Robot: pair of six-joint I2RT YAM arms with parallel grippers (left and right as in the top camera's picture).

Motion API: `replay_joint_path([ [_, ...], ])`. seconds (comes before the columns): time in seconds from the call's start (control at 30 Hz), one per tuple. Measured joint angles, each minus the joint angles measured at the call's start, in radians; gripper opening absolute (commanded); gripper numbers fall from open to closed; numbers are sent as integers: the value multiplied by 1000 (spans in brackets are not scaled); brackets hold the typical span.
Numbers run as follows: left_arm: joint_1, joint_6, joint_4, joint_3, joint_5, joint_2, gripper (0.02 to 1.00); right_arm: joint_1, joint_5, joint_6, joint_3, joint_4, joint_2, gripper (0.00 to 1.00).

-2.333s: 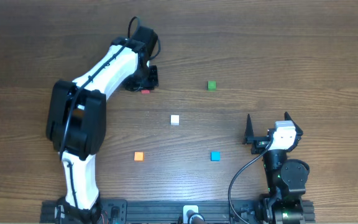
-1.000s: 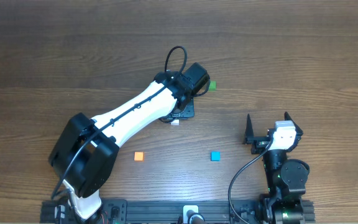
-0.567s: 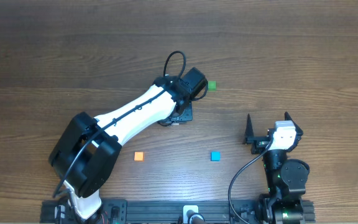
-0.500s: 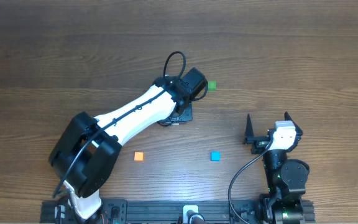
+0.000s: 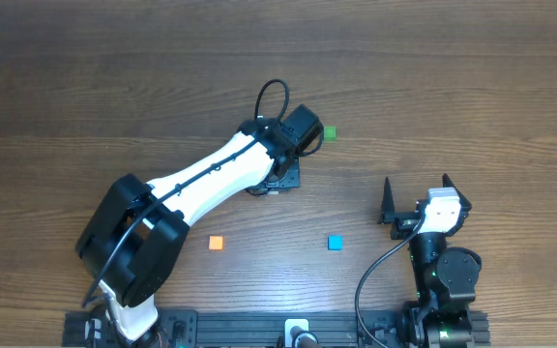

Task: Stack Cubes

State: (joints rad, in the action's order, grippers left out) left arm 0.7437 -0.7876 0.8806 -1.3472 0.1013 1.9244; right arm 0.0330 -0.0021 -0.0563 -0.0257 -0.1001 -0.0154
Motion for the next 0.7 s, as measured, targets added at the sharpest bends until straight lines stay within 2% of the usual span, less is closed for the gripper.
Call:
replay_joint_path([
  [0.57,0,0,-8,0,-8,17,47,0,0,0,0,0,0,991],
  [0.7,0,0,-8,0,-15,17,145,0,0,-1,0,0,0,993],
])
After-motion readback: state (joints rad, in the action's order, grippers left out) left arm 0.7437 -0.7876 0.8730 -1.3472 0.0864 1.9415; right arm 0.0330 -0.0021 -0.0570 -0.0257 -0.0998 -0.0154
